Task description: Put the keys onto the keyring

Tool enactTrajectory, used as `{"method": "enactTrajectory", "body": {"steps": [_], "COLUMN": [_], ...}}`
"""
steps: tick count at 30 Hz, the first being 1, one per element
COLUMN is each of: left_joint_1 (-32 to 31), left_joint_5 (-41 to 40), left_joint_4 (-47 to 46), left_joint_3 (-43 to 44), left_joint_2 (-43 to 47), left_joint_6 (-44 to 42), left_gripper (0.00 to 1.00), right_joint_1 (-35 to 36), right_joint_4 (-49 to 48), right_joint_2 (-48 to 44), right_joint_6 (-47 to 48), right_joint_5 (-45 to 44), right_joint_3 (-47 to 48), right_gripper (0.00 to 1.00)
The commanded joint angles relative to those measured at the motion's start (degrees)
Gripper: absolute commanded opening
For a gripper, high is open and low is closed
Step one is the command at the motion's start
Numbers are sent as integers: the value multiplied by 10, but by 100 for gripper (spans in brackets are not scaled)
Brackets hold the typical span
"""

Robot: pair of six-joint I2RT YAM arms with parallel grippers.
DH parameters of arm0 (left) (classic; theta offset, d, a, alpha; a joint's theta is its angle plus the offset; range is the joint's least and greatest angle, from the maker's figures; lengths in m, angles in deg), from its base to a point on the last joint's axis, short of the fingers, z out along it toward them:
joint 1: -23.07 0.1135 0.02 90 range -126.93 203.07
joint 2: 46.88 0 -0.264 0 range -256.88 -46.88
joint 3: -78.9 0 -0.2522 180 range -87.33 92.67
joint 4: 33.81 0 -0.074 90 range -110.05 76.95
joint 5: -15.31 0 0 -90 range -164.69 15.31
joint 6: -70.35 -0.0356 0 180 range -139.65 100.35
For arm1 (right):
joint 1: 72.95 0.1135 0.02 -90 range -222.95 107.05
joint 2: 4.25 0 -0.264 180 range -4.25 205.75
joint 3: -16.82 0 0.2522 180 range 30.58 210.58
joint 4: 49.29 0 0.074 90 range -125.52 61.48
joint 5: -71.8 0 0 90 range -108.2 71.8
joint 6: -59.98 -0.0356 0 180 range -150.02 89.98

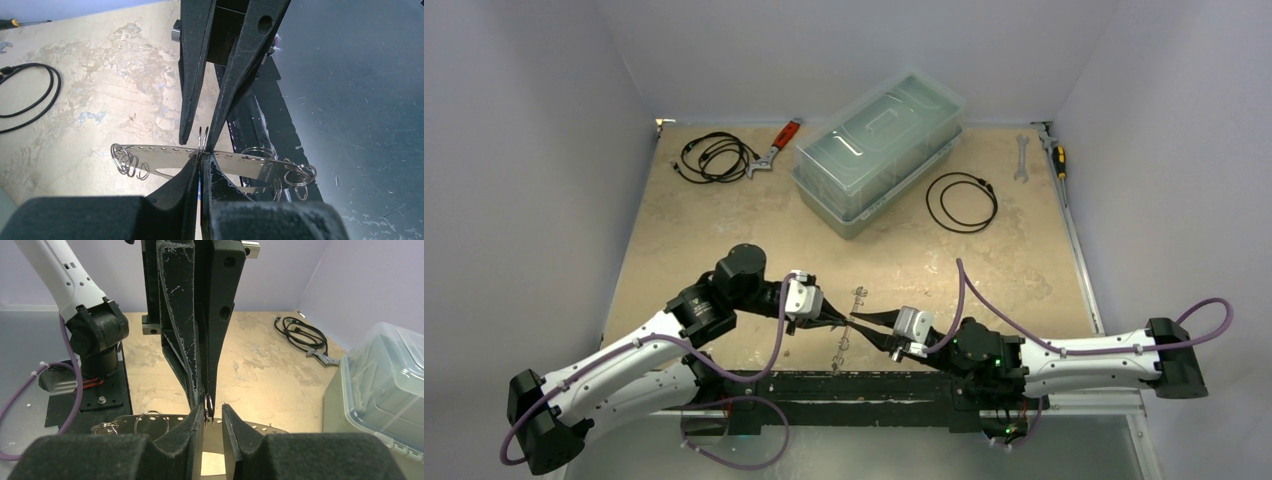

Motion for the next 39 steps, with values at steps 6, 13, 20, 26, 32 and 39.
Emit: {"method": "enactTrajectory", "body": {"steps": [6,13,20,26,32,39], "left_joint_1": [2,2,3,2,2,2], "left_joint_5": [8,4,2,3,3,2], "left_joint_4": [-3,3,4,5,7,8], "left_joint_3": [31,33,33,34,34,34], "left_joint_2": [-10,-18,-16,-19,-24,-25], "left_joint_6": [-20,-21,-22,-22,-23,-23], "left_gripper": [0,0,0,0,0,0], "right_joint_1": [1,1,2,1,1,1], "right_joint_4": [9,29,69,72,68,63], "right_joint_2": [17,17,16,10,15,17], "right_joint_6": [14,26,22,20,21,23], "right_joint_5": [-4,-19,-25,-26,-23,-20], "right_joint_3": [45,51,58,60,63,62], "right_gripper": [24,19,22,21,23,22]}}
